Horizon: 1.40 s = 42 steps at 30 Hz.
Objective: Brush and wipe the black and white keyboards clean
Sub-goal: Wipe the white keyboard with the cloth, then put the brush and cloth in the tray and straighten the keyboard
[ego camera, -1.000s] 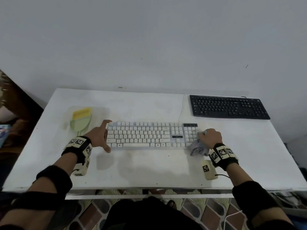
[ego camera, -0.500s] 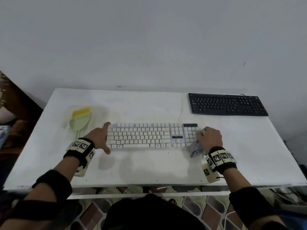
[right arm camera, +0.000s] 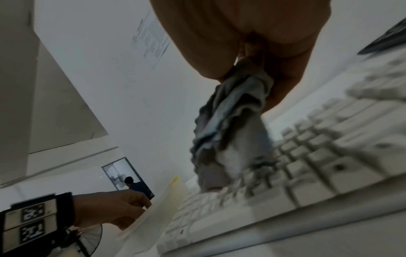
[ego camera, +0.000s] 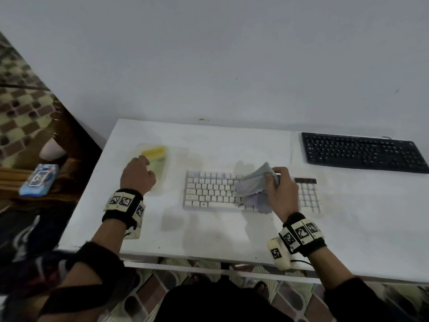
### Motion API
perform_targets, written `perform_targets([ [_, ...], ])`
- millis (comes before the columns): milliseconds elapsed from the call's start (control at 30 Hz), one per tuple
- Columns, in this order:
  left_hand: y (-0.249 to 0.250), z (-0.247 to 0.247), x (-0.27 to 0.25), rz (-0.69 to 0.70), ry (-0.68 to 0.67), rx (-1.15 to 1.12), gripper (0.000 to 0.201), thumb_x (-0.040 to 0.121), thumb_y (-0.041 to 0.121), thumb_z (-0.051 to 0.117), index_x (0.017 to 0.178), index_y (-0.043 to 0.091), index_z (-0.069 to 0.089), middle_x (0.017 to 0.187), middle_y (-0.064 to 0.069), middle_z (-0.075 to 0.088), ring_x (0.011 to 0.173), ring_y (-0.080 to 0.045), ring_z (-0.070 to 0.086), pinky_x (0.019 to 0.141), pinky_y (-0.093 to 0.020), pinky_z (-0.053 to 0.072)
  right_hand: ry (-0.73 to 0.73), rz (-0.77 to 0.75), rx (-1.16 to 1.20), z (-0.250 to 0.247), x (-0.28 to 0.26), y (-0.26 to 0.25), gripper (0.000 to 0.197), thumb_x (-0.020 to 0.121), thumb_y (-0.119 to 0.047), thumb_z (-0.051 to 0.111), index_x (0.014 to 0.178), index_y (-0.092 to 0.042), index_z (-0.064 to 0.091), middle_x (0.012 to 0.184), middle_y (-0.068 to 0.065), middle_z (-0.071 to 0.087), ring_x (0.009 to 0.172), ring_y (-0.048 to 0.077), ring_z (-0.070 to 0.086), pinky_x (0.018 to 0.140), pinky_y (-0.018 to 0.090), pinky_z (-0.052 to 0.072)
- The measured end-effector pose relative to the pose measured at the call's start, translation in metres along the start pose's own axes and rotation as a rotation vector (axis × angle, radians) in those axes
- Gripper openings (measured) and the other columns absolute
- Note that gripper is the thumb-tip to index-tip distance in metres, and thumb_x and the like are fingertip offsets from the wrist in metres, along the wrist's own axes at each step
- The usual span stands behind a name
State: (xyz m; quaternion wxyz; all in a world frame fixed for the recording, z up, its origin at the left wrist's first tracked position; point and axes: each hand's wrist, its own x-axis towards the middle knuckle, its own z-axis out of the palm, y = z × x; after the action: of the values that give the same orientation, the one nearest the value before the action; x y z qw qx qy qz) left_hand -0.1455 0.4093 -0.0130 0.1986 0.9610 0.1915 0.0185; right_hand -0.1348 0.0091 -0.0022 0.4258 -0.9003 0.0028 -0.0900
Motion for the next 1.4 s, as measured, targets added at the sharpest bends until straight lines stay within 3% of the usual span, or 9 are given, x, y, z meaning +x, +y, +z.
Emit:
perform_targets([
  [133,-0.011,0.001,0.012,-0.156,-0.344,0.186,0.081,0.094,0.035,0.071,0.15,-0.003,0.026,0.136,-0.028,0.052,0.126,-0.044,0.053,0.101,-0.044,0.045,-0.039,0.012,0.079,0.037,-0.002,-0.02,0.018,0.104,-0.026,0.054,0.118,-0.014,0.054,0.066,-0.006,0.057,0.056,0.009,0.053,0.049,0.022,0.036],
  [333,-0.017,0.017,0.011,-0.109,-0.251,0.137,0.073,0.096,0.022,0.062,0.158,0.013,0.025,0.122,-0.028,0.058,0.113,-0.047,0.059,0.091,-0.047,0.05,-0.235,0.109,0.069,0.07,0.002,-0.043,0.023,0.104,-0.027,0.05,0.119,-0.013,0.06,0.09,0.002,0.066,0.079,0.019,0.062,0.064,0.03,0.042],
  [467,-0.023,0.01,0.009,-0.082,-0.111,0.041,0.037,0.101,0.014,0.05,0.136,0.002,0.053,0.109,-0.031,0.061,0.106,-0.049,0.059,0.086,-0.049,0.048,-0.416,0.041,-0.12,0.077,0.018,-0.055,0.045,0.103,-0.044,0.05,0.086,-0.006,0.066,0.079,0.007,0.068,0.075,0.026,0.062,0.061,0.03,0.04],
  [600,-0.033,-0.01,0.009,-0.044,0.0,-0.013,0.025,0.105,0.012,0.045,0.12,-0.003,0.058,0.097,-0.031,0.065,0.094,-0.049,0.061,0.076,-0.047,0.046,-0.508,0.032,-0.039,0.092,0.039,-0.082,0.034,0.101,-0.045,0.054,0.11,-0.015,0.068,0.103,-0.001,0.07,0.093,0.019,0.063,0.075,0.029,0.044],
  [700,-0.041,-0.023,0.003,-0.038,0.097,-0.123,0.021,0.106,0.013,0.044,0.112,-0.001,0.059,0.09,-0.024,0.069,0.085,-0.046,0.064,0.073,-0.048,0.051,-0.48,0.216,0.279,0.113,0.052,-0.12,0.024,0.095,-0.034,0.063,0.114,-0.022,0.055,0.101,0.002,0.068,0.078,0.017,0.063,0.064,0.029,0.051],
  [900,-0.062,-0.03,-0.007,-0.092,0.224,-0.361,0.016,0.106,0.011,0.043,0.094,0.01,0.054,0.082,-0.004,0.068,0.076,-0.034,0.066,0.077,-0.045,0.054,-0.499,0.223,0.666,0.182,0.052,-0.184,0.024,0.089,-0.013,0.053,0.096,-0.036,0.054,0.093,0.016,0.064,0.076,0.027,0.062,0.075,0.059,0.058],
  [1067,-0.068,-0.028,-0.014,-0.094,0.246,-0.373,0.016,0.104,0.009,0.041,0.097,0.012,0.055,0.084,-0.002,0.067,0.079,-0.034,0.065,0.078,-0.043,0.051,-0.729,-0.163,-0.011,0.218,0.025,-0.193,0.03,0.097,-0.032,0.053,0.123,-0.022,0.062,0.102,0.007,0.067,0.096,0.029,0.063,0.079,0.033,0.05],
  [1167,-0.067,-0.022,-0.019,-0.075,0.199,-0.377,0.016,0.106,0.009,0.041,0.097,0.013,0.054,0.088,-0.005,0.069,0.08,-0.031,0.065,0.077,-0.037,0.048,-0.787,-0.459,-0.607,0.228,0.004,-0.191,0.023,0.095,-0.018,0.054,0.116,-0.016,0.063,0.107,0.012,0.062,0.116,0.036,0.043,0.089,0.044,0.04],
  [1400,-0.065,-0.013,-0.025,-0.076,0.182,-0.447,0.017,0.105,0.008,0.042,0.103,0.011,0.059,0.09,-0.005,0.07,0.079,-0.03,0.066,0.076,-0.039,0.052,-0.678,-0.351,-0.307,0.214,0.02,-0.206,0.026,0.094,-0.025,0.06,0.116,-0.012,0.067,0.107,0.018,0.068,0.103,0.038,0.062,0.087,0.042,0.053],
])
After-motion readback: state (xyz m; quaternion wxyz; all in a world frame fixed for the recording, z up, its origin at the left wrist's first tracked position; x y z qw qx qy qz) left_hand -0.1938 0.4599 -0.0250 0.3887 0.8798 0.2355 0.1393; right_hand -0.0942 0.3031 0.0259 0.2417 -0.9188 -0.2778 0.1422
